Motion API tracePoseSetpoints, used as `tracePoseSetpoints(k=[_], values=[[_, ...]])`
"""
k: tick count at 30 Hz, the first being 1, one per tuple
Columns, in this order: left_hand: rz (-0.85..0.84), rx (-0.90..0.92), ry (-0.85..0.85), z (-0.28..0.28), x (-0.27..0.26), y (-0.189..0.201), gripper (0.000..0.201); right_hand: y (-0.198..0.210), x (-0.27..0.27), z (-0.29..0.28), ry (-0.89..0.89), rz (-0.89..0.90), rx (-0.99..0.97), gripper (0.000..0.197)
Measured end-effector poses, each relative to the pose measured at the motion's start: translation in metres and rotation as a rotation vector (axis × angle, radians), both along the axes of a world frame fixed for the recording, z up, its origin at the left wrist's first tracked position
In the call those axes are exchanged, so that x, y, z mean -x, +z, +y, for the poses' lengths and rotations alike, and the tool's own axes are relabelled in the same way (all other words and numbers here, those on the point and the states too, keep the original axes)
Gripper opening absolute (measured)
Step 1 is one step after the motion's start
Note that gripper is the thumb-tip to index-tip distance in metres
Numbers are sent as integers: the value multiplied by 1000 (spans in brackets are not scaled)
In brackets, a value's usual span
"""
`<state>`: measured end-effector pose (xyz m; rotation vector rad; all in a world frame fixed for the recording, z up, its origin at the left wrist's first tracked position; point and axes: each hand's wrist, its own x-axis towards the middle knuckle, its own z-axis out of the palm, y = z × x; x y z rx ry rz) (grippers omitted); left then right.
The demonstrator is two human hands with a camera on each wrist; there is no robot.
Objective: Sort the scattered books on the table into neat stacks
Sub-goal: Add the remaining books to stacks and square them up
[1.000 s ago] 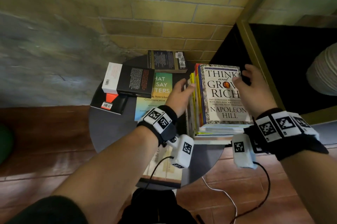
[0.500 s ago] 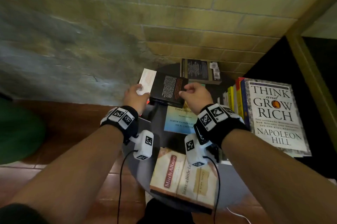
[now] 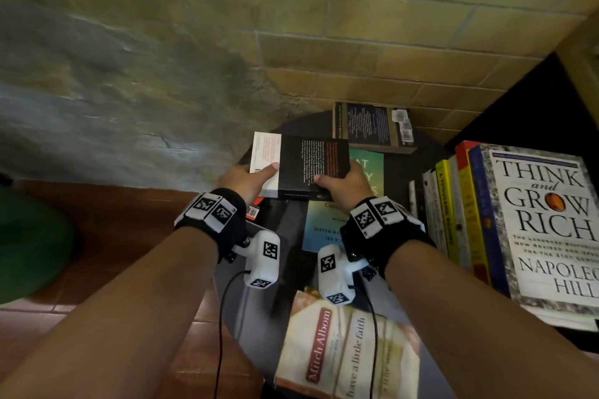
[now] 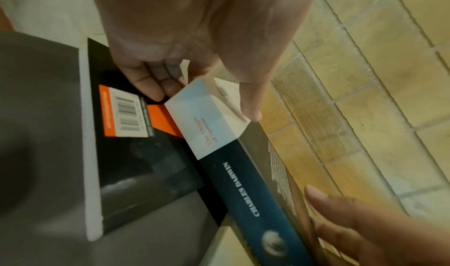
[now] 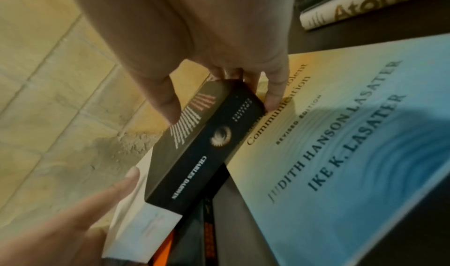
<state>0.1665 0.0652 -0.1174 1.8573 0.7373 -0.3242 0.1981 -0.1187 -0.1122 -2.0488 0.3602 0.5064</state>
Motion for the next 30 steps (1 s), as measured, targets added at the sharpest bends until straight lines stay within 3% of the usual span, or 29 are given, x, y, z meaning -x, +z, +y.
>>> tracePoseSetpoints(k=[10, 14, 16, 22, 24, 26, 27, 30], values=[[-62, 434, 150, -6, 4, 4, 49, 6, 2, -21, -129, 23, -206, 54], [-162, 524, 118, -17, 16, 12, 44, 17, 7, -29, -203, 38, -338, 33], [-277, 447, 62, -20, 20, 17, 44, 33, 10, -30, -212, 49, -380, 25], [-592, 223, -112, -34, 38, 35, 51, 80, 17, -34, -233, 208, -541, 58], [-717, 41, -160, -38, 45, 34, 51, 88, 21, -33, -267, 216, -614, 61], [-860, -220, -239, -42, 50, 31, 50, 90, 24, -31, -267, 226, -643, 49], [-901, -304, -262, -46, 52, 32, 49, 90, 27, -29, -253, 226, -636, 44], [-877, -341, -336, -49, 57, 30, 47, 77, 34, -30, -265, 207, -592, 63]])
